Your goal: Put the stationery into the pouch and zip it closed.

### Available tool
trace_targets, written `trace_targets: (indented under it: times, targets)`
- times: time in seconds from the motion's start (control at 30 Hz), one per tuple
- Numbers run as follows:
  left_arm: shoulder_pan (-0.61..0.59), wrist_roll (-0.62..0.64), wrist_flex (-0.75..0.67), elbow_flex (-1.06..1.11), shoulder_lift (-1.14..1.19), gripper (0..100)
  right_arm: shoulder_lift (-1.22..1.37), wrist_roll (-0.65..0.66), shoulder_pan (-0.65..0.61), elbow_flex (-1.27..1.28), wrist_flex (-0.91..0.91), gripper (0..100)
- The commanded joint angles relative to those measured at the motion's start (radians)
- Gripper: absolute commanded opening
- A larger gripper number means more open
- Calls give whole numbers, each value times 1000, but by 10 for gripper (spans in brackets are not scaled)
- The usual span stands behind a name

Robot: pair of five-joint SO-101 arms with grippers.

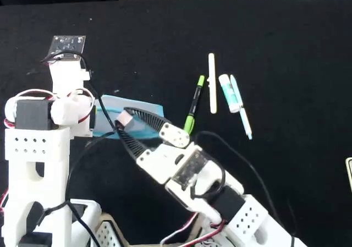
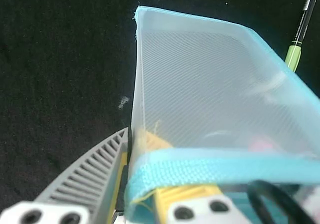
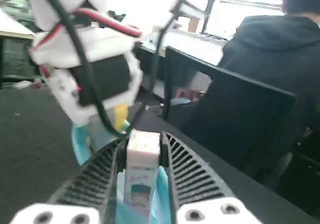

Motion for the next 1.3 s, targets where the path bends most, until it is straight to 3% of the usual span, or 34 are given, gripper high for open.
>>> trace_targets:
  times: [0.0, 0.07, 0.2, 0.4, 0.67, 0.97, 1.1, 1.27]
  targets:
    - [13, 0, -14, 10, -5, 30, -16, -6, 32, -82, 155, 118]
    - [13, 0, -14, 10, -5, 30, -13, -6, 8, -157, 287, 172]
    - [13, 0, -14, 10, -5, 30, -8, -6, -66, -320, 519, 177]
    - [13, 0, -14, 12, -5, 30, -16, 0, -55, -519, 661, 177]
    - [13, 0, -14, 12, -5, 30, -7, -6, 310, -710, 821, 177]
    - [13, 0, -14, 13, -5, 30, 77, -86, 721, -532, 878, 177]
    - [12, 0, -14, 13, -5, 30, 274, -98, 799, -545, 875, 177]
    - [8, 0, -14, 13, -5, 30, 596, -91, 804, -667, 881, 177]
